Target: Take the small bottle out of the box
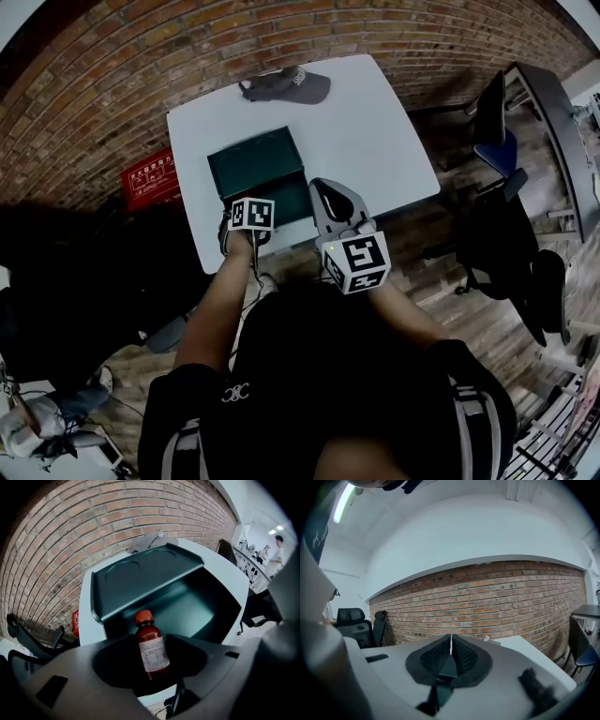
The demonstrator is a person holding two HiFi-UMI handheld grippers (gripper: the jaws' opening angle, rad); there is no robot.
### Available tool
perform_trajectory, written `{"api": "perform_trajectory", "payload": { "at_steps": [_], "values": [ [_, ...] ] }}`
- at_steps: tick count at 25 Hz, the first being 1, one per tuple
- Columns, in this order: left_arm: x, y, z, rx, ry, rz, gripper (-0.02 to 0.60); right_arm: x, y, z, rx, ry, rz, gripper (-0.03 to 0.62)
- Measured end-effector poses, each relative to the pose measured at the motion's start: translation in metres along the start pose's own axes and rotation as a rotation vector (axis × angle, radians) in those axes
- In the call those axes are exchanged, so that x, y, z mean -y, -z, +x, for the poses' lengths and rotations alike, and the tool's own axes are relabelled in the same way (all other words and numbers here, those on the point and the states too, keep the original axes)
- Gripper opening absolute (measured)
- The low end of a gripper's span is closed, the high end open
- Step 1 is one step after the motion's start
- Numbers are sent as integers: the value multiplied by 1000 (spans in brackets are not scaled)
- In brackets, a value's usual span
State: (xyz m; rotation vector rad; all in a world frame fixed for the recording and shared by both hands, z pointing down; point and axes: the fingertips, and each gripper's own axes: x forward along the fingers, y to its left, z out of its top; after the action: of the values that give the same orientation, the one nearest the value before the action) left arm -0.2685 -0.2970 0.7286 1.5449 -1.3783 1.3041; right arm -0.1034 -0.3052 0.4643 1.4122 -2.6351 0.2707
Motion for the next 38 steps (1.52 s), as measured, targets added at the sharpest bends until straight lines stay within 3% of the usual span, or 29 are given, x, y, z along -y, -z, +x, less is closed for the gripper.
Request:
{"api": "perform_trajectory", "payload": {
  "at_steps": [4,10,12,15,17,26,30,35,38],
  "values": [
    [0,-1,6,-24,16,3,222,-1,1,0,-1,-6,-1,31],
    [0,-1,17,-95,21,110,219,-8,2,3,-5,-21,0,31],
    [0,-1,19,-110,9,167,224,-8,3,3,-8,-23,2,31],
    [5,-2,22,-119,-17,311,233,-6,7,3,-16,-20,6,31],
    [7,-2,23,-127,-23,358,230,-7,8,2,-17,-20,7,31],
    [9,3,20,-129,26,305,225,-7,8,-1,-14,-19,10,31],
    [16,-5,7,-41,50,288,225,-7,6,0,-10,-24,12,31],
    [32,-23,-21,168,109,314,225,-10,6,2,-8,-35,8,31],
    [33,-35,-45,296,118,281,225,-11,5,5,-9,-40,7,31]
  ]
}}
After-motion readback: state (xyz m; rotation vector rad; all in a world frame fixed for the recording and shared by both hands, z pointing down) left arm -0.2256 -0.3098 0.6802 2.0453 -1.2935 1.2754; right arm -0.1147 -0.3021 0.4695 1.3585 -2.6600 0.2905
